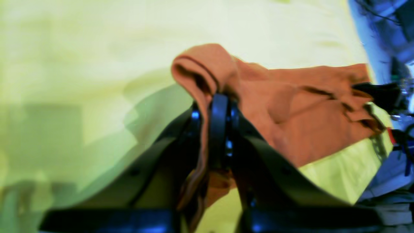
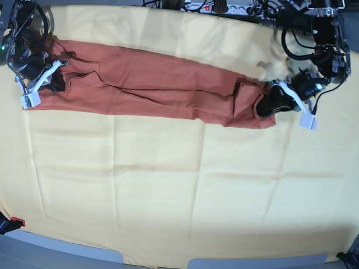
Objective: Fold the T-shirt properly
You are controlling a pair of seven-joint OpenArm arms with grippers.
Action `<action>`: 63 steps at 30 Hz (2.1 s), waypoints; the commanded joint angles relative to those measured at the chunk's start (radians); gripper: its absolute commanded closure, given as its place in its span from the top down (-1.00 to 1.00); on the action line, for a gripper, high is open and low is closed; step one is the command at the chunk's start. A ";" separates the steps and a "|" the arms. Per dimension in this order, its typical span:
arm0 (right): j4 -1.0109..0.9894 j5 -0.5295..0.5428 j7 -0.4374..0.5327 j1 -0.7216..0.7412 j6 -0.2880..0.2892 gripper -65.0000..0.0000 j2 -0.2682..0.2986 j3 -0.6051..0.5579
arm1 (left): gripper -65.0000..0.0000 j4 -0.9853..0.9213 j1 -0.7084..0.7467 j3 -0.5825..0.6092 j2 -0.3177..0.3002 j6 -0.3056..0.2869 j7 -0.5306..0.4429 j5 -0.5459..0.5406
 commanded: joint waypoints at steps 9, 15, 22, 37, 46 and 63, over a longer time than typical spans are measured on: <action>0.008 0.003 -0.006 0.000 0.030 -1.00 0.014 0.002 | -1.00 0.018 0.012 -0.006 -0.078 0.074 -0.008 0.095; 0.008 0.005 -0.006 0.000 0.030 -1.00 0.014 0.002 | -1.00 0.018 0.022 -0.006 -0.115 0.135 -0.009 0.115; 0.008 0.006 -0.007 0.000 0.030 -1.00 0.014 0.002 | -1.00 0.021 0.022 -0.006 -0.113 0.030 0.029 -0.095; 0.008 0.003 -0.012 0.000 0.030 -1.00 0.014 0.002 | -1.00 0.171 0.022 0.015 -0.005 -0.100 0.120 -0.305; 0.008 0.003 -0.012 -0.003 0.030 -1.00 0.014 0.002 | -1.00 0.171 0.019 0.204 0.143 -0.098 -0.053 -0.064; 0.008 0.008 -0.031 -0.003 0.030 -1.00 0.014 0.002 | -1.00 0.171 0.016 0.383 0.344 -0.068 -0.164 0.145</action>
